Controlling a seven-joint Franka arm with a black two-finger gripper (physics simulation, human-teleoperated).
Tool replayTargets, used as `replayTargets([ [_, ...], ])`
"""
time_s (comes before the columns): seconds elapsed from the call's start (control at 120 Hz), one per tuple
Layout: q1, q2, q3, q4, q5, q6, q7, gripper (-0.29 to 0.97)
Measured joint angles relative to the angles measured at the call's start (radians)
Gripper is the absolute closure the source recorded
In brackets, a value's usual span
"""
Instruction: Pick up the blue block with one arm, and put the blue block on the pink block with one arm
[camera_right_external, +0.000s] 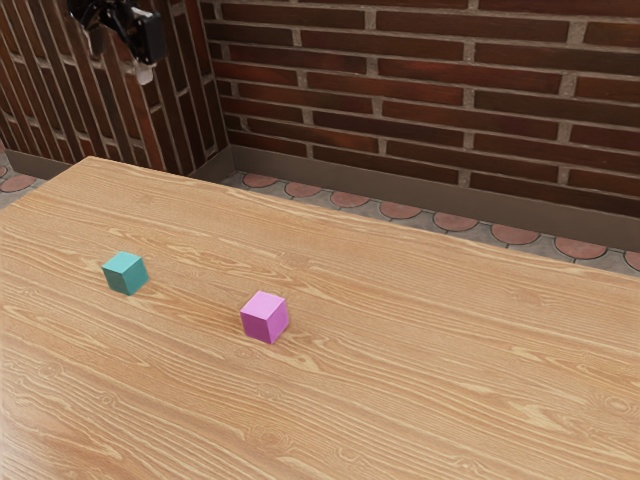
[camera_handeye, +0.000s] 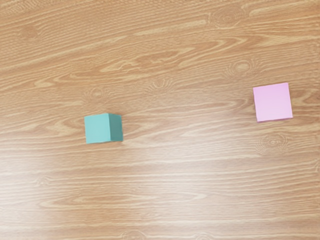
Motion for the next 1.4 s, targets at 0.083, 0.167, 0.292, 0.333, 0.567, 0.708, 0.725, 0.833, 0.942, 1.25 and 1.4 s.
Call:
replayTargets([
  [0.083,-0.017,0.002,-0.001,0.000,-0.004,0.006,0.008,0.00],
  [0.167,-0.018,0.009,-0.006,-0.018,-0.006,0.010,0.014,0.00],
  [0.292,-0.020,0.029,0.010,-0.136,-0.003,0.046,0.014,0.00],
  [0.333,-0.009,0.032,0.017,-0.178,-0.004,0.076,0.012,0.00],
  [0.567,-0.002,0.030,0.073,-0.445,-0.020,0.263,-0.015,0.00],
  [0.708,-0.003,0.027,0.168,-0.562,-0.044,0.379,-0.028,0.00],
  [0.725,-0.002,0.023,0.182,-0.576,-0.045,0.390,-0.028,0.00],
  [0.833,0.010,-0.045,0.263,-0.673,-0.042,0.447,-0.030,0.00],
  [0.942,0.045,-0.096,0.331,-0.746,-0.020,0.499,-0.013,0.00],
  [1.25,0.085,-0.042,0.426,-0.827,0.006,0.669,0.079,0.00],
  [1.4,0.110,0.058,0.426,-0.823,-0.064,0.731,0.141,0.00],
])
